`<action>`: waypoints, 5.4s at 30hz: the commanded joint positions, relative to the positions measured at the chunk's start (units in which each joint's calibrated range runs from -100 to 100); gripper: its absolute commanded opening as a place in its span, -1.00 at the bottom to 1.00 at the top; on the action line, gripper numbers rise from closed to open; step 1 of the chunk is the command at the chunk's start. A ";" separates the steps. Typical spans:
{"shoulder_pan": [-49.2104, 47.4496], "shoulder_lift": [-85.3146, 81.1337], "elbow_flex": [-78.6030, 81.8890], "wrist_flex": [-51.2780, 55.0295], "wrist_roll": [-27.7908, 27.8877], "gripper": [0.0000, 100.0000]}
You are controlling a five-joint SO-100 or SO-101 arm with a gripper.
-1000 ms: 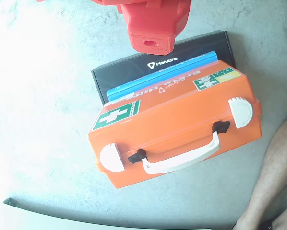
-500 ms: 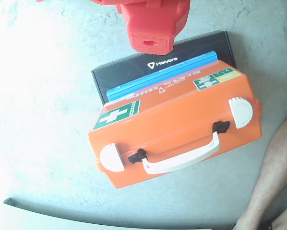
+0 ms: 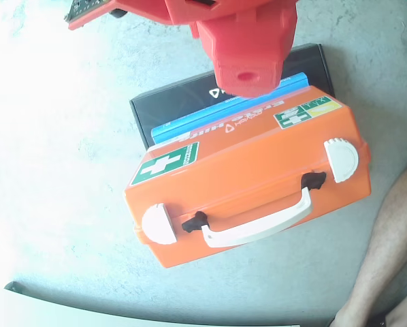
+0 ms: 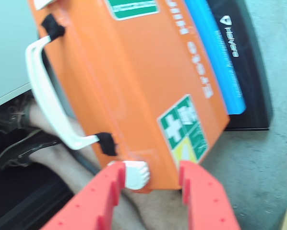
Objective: Grab the white handle of the orange box
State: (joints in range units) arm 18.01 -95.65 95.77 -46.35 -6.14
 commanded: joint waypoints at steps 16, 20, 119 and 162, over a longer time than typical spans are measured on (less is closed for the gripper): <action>-2.47 37.32 -25.72 1.68 -5.27 -0.74; -3.79 38.92 -28.82 2.69 -5.12 -0.74; 3.42 92.82 -108.31 54.98 -1.67 -0.97; 1.56 -4.35 -9.42 95.67 0.89 -0.97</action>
State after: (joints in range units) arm 19.42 -100.00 73.18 46.35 -5.83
